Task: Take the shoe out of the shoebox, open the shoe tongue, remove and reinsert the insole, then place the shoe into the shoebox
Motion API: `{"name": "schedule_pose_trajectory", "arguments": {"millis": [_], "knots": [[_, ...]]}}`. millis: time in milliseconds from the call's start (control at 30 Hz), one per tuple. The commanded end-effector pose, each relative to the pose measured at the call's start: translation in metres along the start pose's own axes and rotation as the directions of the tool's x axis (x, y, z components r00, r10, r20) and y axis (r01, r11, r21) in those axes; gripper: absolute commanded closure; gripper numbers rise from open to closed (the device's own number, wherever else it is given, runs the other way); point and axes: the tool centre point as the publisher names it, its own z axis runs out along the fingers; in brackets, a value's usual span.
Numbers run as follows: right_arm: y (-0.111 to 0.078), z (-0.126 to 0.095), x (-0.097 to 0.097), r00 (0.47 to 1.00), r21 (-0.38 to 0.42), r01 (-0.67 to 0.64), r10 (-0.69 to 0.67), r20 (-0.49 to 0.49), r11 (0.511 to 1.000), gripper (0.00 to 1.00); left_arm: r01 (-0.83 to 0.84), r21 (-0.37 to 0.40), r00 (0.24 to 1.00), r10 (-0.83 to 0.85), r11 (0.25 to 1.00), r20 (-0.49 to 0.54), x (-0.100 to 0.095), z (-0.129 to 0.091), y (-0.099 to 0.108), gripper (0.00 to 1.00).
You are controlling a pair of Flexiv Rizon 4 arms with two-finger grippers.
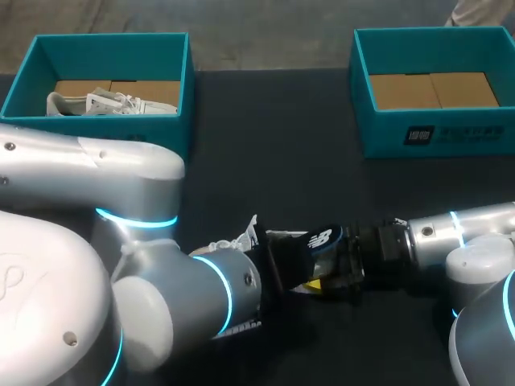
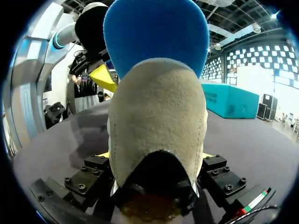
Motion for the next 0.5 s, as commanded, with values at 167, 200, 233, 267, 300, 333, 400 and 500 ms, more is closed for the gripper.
{"name": "schedule_pose_trajectory", "arguments": {"millis": [167,200,233,267,300,333,400,500], "knots": [[-0.001,0.001,0.000,1.000,0.003,0.000,0.000,0.000,1.000,1.00,-0.002,0.015,1.000,0.001,1.000,0.011,0.006,0.014,-0.001,0.66],[-0.001,0.001,0.000,1.000,0.003,0.000,0.000,0.000,1.000,1.00,0.002,0.016,1.000,-0.002,1.000,0.013,0.005,0.016,-0.001,0.66],[-0.001,0.001,0.000,1.000,0.003,0.000,0.000,0.000,1.000,1.00,0.003,0.016,1.000,-0.003,1.000,0.013,0.005,0.017,-0.001,0.66],[-0.001,0.001,0.000,1.000,0.003,0.000,0.000,0.000,1.000,1.00,0.005,0.017,1.000,-0.005,1.000,0.013,0.004,0.018,-0.001,0.66],[-0.001,0.001,0.000,1.000,0.003,0.000,0.000,0.000,1.000,1.00,0.007,0.018,1.000,-0.007,1.000,0.016,0.003,0.019,0.000,0.66],[-0.001,0.001,0.000,1.000,0.003,0.000,0.000,0.000,1.000,1.00,0.008,0.019,1.000,-0.008,1.000,0.019,0.003,0.020,0.000,0.66],[-0.001,0.001,0.000,1.000,0.003,0.000,0.000,0.000,1.000,1.00,0.010,0.022,1.000,-0.011,1.000,0.022,0.001,0.021,0.000,0.65],[-0.001,0.001,0.000,1.000,0.003,0.000,0.000,0.000,1.000,1.00,0.017,0.027,1.000,-0.017,0.999,0.022,-0.001,0.023,0.000,0.66]]}}
